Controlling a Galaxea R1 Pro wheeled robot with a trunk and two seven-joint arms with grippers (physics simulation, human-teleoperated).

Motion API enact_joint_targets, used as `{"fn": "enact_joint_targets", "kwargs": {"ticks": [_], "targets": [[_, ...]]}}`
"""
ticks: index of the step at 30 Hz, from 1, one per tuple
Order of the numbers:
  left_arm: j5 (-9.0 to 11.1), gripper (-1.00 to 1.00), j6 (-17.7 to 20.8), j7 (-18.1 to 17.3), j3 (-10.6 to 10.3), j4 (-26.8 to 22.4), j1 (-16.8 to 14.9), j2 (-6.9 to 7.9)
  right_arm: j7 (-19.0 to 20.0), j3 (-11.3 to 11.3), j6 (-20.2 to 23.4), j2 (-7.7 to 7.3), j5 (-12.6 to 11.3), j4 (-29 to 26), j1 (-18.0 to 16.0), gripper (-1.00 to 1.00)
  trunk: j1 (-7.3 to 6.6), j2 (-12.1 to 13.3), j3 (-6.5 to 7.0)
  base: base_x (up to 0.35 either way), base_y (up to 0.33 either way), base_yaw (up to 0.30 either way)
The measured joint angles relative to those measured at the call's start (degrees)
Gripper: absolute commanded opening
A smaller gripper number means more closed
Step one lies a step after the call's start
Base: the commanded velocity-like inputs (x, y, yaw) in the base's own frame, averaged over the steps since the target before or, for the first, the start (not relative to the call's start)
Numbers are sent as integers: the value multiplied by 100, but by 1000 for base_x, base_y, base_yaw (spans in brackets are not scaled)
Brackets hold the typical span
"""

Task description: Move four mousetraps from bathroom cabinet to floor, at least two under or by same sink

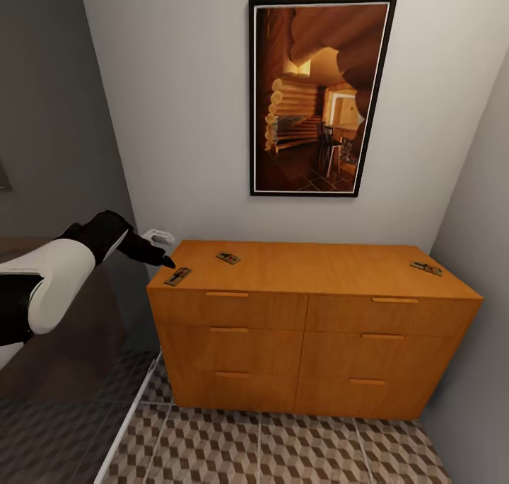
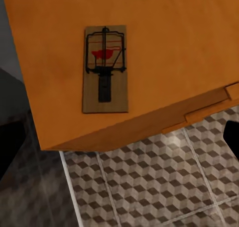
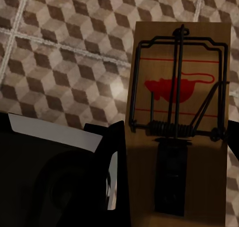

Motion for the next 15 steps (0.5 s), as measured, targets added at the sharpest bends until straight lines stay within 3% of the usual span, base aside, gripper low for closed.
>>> {"fn": "enact_joint_targets", "kwargs": {"ticks": [15], "targets": [[7, 100, 0, -8, 3, 9, 83, -2, 1, 8, 0, 0, 0, 0, 1, -100, 0, 0, -97, 0, 0, 0]]}}
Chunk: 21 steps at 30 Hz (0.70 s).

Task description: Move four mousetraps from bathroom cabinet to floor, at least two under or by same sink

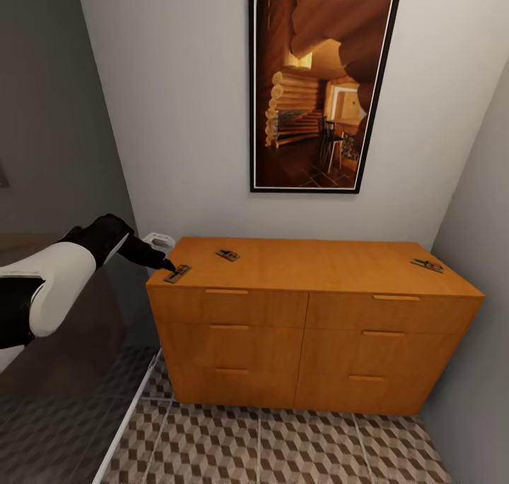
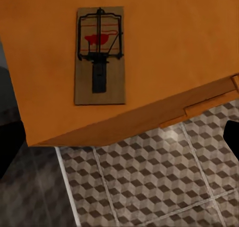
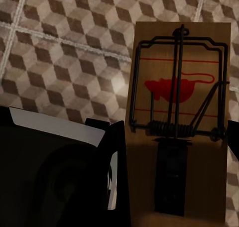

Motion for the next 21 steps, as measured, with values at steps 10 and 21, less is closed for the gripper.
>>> {"fn": "enact_joint_targets", "kwargs": {"ticks": [10, 21], "targets": [[1, 100, 0, 0, 1, -1, 31, -6, 0, 3, 0, 2, 2, 0, -1, -100, 0, 0, -75, 0, 0, 0], [1, 100, 0, -1, 1, -1, 31, -6, -1, 11, -1, 9, 3, 0, 0, -100, -1, -1, -118, 43, 16, 0]]}}
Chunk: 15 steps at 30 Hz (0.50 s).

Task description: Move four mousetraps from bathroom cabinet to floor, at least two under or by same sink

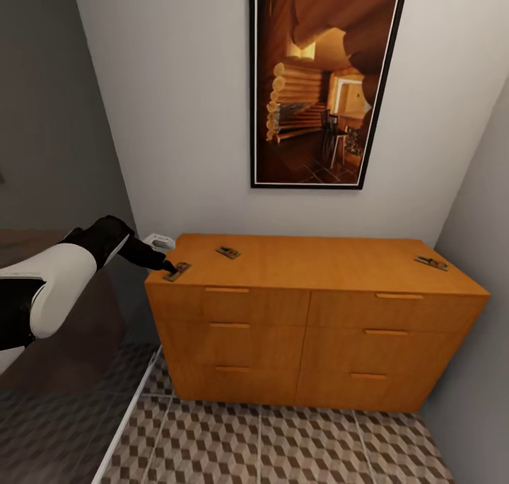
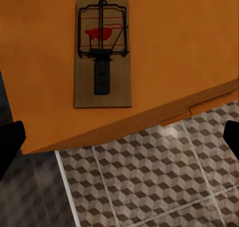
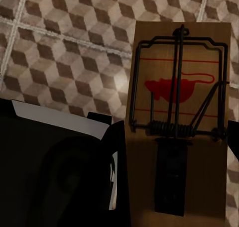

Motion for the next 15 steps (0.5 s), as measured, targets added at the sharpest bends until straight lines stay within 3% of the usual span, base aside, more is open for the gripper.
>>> {"fn": "enact_joint_targets", "kwargs": {"ticks": [15], "targets": [[0, 100, 0, 0, 0, 0, 3, 0, -2, 1, -1, 0, 5, 0, -1, -100, 1, 0, -1, 12, 7, 0]]}}
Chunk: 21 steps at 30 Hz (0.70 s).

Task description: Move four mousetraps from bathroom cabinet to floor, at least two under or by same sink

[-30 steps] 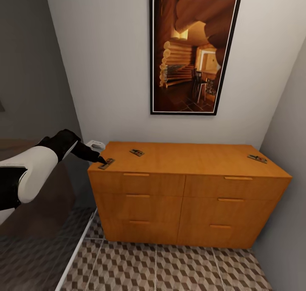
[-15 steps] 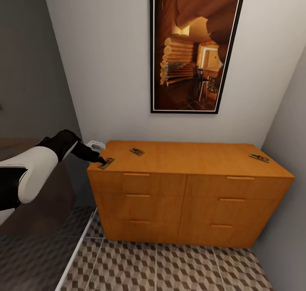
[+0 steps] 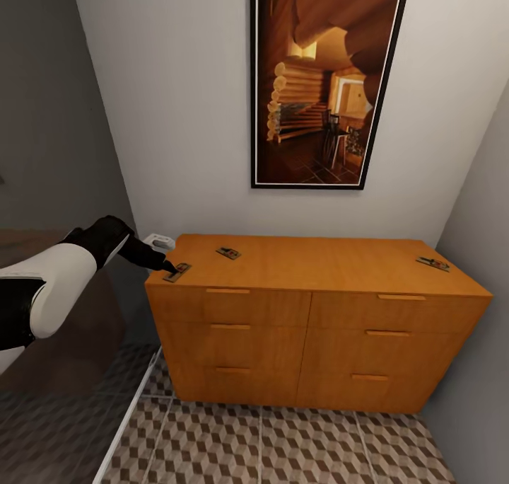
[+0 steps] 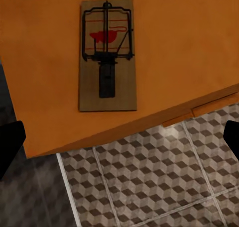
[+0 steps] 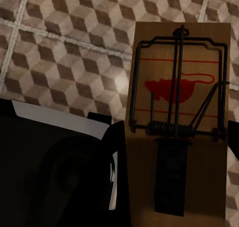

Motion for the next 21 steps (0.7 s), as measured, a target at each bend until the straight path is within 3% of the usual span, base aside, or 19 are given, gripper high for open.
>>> {"fn": "enact_joint_targets", "kwargs": {"ticks": [21], "targets": [[0, 100, 0, 9, 0, 0, 0, -26, 0, 8, -4, 0, 1, 0, 1, -100, 0, 0, 0, 24, 0, 0]]}}
